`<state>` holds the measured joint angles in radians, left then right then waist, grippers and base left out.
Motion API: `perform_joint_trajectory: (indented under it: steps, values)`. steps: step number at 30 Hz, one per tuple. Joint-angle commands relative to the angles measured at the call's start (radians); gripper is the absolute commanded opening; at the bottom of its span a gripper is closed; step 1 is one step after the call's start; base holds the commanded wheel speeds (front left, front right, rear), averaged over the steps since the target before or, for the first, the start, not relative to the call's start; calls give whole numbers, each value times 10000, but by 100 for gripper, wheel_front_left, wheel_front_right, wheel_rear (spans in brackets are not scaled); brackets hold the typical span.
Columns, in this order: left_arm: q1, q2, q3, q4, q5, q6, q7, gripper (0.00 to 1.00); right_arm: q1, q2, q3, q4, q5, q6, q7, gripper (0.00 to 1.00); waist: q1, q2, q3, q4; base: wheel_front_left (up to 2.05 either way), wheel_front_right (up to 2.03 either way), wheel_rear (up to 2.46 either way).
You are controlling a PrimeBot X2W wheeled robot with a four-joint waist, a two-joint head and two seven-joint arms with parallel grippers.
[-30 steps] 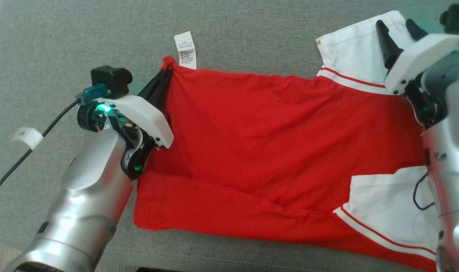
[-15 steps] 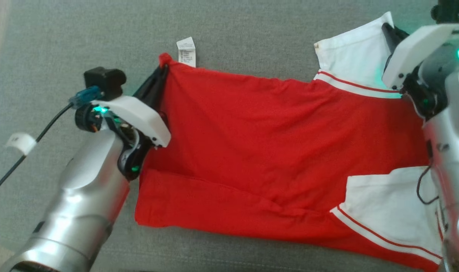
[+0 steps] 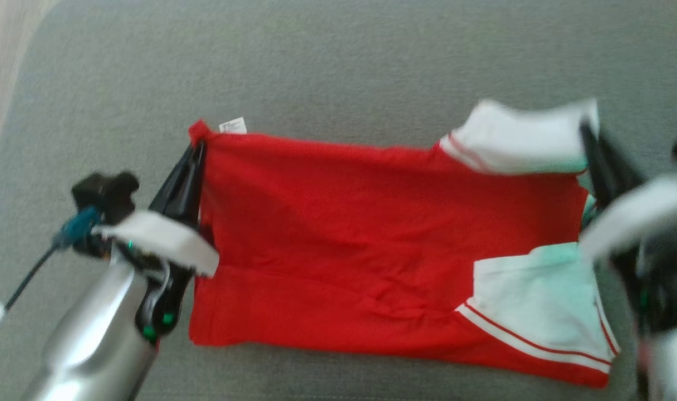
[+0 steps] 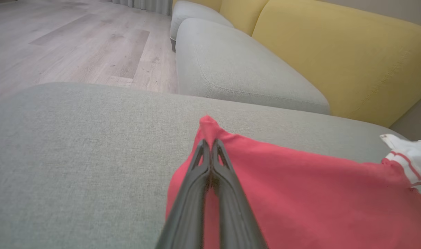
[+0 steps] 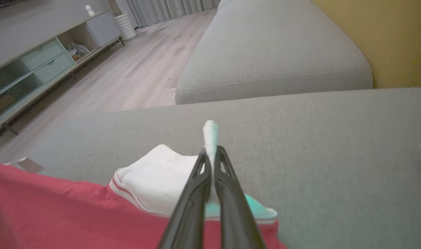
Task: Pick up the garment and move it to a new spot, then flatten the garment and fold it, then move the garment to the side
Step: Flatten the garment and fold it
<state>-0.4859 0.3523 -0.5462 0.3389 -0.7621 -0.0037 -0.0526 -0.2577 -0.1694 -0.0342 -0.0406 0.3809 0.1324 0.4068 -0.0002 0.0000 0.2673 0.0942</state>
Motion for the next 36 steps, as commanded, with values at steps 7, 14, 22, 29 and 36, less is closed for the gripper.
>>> perform_joint_trajectory:
  steps: [7, 14, 22, 29, 36]
  values:
    - [2270, 1042, 906, -2519, -720, 1194, 430, 0, 3666, 1071, -531, -2484, -2, -17, 980, 0, 2, 0, -308, -541, 0, 0, 0]
    - [4185, 982, 1253, -3252, -1562, 1983, 564, 6, 5045, 1186, -583, -1601, 990, -17, 291, 44, 2, 0, -406, -726, 0, 0, 0]
    - [4715, 638, 1204, -2902, -1459, 2173, -65, 100, 4981, 1190, -250, -896, 1142, -17, -1248, 100, 2, 0, -612, -634, 0, 0, 0]
    - [4414, 610, 1484, -3114, 442, 2704, -1934, 100, 4314, 1191, -342, -1808, -546, -17, -3091, 100, 2, 0, -862, -483, 0, 0, 0]
    - [4017, 580, 1925, -3944, 2037, 2933, -2084, 100, 3839, 1191, -124, -2985, -2120, -17, -3601, 100, 2, 0, -1035, -292, 0, 0, 0]
